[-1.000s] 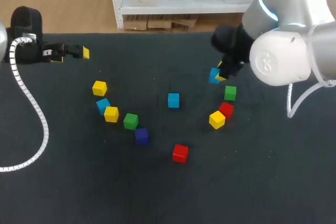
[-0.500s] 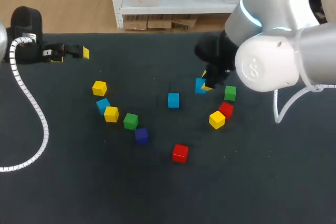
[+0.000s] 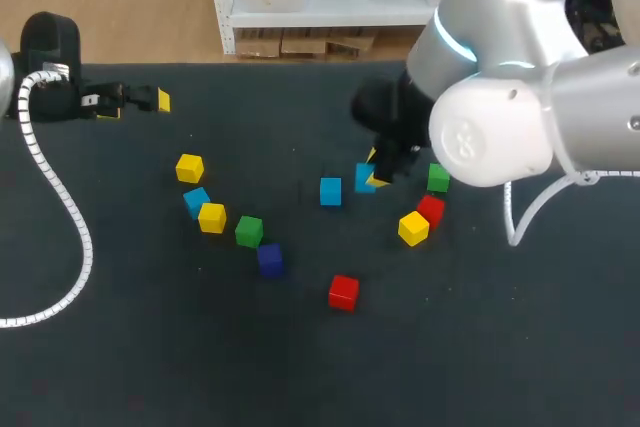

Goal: Place the blue cubes, place green cubes on the blue cubes, place the yellow cubes on the green cubes, then place the red cubes on the yellow cubes, and place purple cube on the red cubes.

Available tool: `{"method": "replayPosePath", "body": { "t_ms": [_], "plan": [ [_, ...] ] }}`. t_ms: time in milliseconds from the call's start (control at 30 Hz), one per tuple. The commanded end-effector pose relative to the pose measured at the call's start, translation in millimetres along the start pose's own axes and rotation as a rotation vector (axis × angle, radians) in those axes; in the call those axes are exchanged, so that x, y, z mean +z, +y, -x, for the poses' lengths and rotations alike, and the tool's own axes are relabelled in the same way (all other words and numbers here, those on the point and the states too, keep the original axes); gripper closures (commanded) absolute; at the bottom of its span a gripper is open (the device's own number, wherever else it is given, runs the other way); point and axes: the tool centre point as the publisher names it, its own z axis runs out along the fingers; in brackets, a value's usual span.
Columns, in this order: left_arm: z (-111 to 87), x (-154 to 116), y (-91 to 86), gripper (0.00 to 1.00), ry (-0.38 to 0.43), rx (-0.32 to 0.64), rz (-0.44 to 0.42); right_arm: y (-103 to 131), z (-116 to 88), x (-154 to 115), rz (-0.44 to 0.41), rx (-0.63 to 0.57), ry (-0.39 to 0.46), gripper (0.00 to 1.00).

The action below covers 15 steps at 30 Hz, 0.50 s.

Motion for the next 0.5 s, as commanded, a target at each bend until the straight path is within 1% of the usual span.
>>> {"method": "replayPosePath", "body": {
  "t_ms": [33,500],
  "plan": [
    [0.0,0.0,0.0,0.0,0.0,0.0,0.0,4.4,1.8,3.0,-0.001,-0.002,0.0,1.0],
    [0.0,0.0,0.0,0.0,0.0,0.0,0.0,16.0,0.8,10.7,0.009,0.002,0.005,1.0]
  ]
}}
